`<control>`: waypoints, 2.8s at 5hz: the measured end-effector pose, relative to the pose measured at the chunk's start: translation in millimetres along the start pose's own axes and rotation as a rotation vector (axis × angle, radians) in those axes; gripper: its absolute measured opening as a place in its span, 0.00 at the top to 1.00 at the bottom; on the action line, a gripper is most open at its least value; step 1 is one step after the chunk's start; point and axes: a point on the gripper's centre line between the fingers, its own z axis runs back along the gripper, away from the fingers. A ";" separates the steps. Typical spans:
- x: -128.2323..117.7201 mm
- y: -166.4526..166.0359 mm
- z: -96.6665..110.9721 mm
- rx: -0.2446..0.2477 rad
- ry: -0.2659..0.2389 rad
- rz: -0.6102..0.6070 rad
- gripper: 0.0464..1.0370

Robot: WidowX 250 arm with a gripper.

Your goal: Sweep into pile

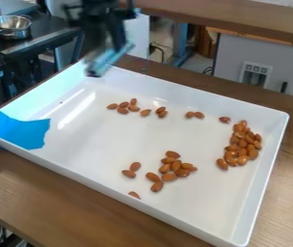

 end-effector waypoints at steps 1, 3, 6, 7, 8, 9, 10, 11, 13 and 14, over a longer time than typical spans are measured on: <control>3.0 23.9 -2.2 0.035 -0.018 -0.046 0.68; -1.3 57.8 -25.9 0.125 -0.019 -0.035 0.68; 5.5 74.2 -82.0 0.270 0.038 -0.046 0.68; 9.3 72.4 -92.0 0.297 0.046 -0.069 0.68; 11.4 70.1 -97.3 0.322 0.040 -0.080 0.68; 11.6 61.5 -102.8 0.320 0.030 -0.092 0.68; 11.6 43.5 -107.7 0.312 0.029 -0.103 0.68; 12.2 26.1 -111.7 0.308 0.019 -0.117 0.68; 4.3 -15.9 -122.9 0.279 0.035 -0.137 0.68; 5.1 -33.0 -129.9 0.270 0.052 -0.133 0.68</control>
